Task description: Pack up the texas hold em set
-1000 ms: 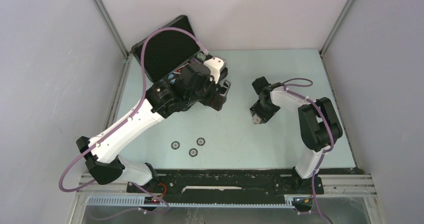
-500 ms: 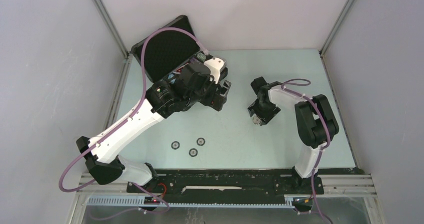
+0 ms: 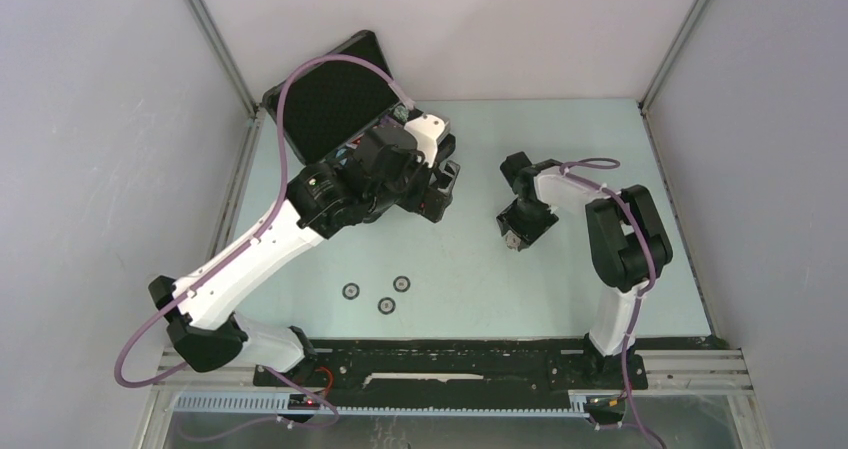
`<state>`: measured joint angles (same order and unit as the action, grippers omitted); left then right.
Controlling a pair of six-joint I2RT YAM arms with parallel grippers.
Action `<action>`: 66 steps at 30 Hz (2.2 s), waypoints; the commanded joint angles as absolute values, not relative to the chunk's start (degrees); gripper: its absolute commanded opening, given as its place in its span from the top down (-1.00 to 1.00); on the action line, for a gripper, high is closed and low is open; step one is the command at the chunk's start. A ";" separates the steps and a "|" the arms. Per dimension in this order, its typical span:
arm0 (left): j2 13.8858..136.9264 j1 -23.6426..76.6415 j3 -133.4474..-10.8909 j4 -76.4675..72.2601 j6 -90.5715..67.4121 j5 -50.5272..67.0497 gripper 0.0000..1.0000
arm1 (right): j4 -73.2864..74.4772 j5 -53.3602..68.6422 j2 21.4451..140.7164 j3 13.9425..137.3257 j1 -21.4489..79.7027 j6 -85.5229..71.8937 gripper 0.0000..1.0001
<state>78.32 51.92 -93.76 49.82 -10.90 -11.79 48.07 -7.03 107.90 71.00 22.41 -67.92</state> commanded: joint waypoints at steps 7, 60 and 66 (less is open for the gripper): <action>75.92 51.33 -93.24 47.99 -10.17 -11.10 -0.90 | 52.32 -7.16 114.04 75.16 22.49 -69.23 -0.22; 98.70 28.54 -46.89 -37.36 -73.46 35.76 -0.74 | 56.64 4.69 97.08 79.59 28.43 -75.34 1.00; 101.66 33.72 -44.41 -43.01 -71.40 32.17 -0.66 | 61.16 6.30 100.24 85.26 29.13 -76.09 1.00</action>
